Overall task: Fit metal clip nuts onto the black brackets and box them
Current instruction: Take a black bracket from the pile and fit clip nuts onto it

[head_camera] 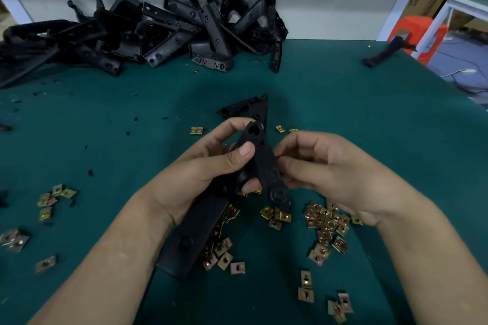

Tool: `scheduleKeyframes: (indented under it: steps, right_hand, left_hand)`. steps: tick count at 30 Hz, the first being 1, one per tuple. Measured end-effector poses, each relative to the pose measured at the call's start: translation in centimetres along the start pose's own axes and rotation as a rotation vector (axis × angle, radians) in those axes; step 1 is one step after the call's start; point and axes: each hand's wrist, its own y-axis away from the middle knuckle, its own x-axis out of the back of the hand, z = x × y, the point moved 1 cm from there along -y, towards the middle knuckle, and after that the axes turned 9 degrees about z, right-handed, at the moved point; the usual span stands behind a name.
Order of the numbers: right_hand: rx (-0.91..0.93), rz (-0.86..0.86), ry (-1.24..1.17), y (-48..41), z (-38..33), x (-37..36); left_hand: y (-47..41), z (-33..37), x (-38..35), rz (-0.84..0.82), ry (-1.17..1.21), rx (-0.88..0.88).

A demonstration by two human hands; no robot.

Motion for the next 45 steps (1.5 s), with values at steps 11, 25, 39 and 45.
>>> scheduleKeyframes:
  steps: [11,25,39,45]
  right_hand:
    - [-0.119,-0.079,-0.597,-0.2,-0.1,-1.3]
    - [-0.093,0.102,-0.471,-0.4,-0.4,-1.5]
    - [0.016,0.283,-0.485,0.0,-0.3,-2.9]
    - [0.058,0.302,-0.462,0.0,-0.1,-3.2]
  left_hand:
    - [0.3,0.4,-0.1,-0.009,0.01,0.006]
    - [0.2,0.2,-0.3,-0.019,0.034,0.037]
    - [0.0,0.1,-0.6,0.044,0.04,-0.008]
    - [-0.1,0.1,-0.6,0.041,0.005,-0.005]
